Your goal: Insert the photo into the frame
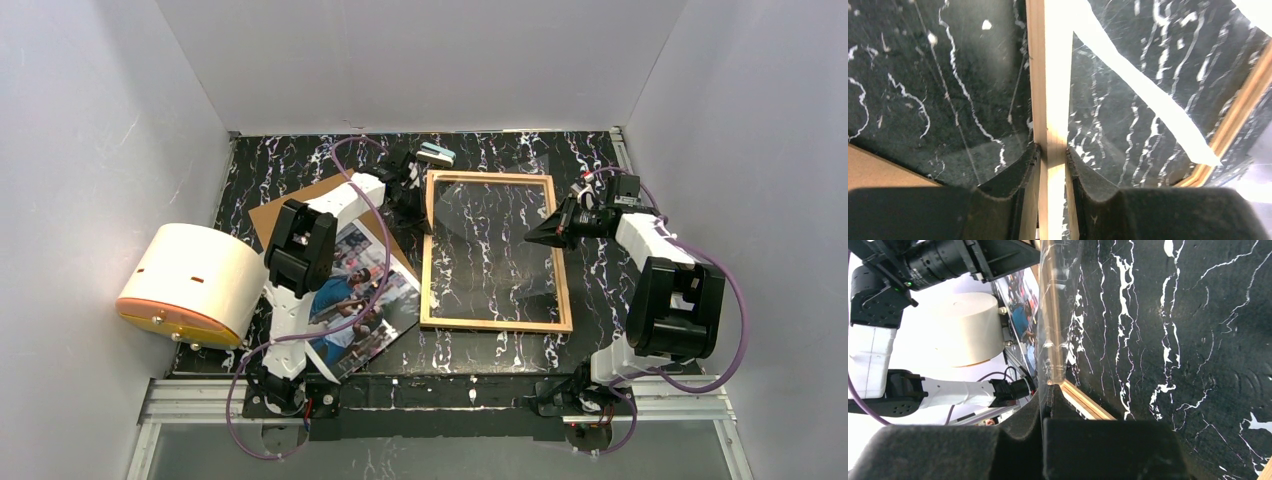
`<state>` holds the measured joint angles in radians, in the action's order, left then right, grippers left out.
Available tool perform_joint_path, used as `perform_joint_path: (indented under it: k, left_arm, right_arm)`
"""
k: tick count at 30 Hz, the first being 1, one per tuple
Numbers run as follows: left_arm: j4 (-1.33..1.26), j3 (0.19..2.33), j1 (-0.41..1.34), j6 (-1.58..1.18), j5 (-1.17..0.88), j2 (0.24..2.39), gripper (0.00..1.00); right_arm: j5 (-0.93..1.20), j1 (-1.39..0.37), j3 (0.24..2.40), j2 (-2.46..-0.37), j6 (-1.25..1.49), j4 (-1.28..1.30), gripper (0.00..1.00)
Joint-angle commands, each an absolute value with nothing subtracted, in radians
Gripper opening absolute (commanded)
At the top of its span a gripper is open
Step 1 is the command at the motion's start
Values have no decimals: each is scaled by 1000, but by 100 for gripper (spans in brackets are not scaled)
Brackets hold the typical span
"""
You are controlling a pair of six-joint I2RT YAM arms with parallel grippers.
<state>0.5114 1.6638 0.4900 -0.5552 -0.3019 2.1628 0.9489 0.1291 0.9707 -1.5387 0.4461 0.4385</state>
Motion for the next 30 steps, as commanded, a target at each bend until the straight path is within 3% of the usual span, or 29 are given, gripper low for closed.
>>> perform_joint_path:
  k: [1,9,20,30]
  left_arm:
    - [509,1773,485,-647,-396,2138,0]
    - [601,1826,467,-566,-288,2133,0]
    - [541,1626,379,-463,-289,2138,0]
    - [448,1639,374,-502,-446,2151,27]
  right_arm:
    - [921,128,1061,-1511,447,453,2]
    - [963,128,1122,-1497,462,458,2]
    - [1047,112,1164,-1472,574,384,1]
    - [1037,70,1254,-1452,634,355,1]
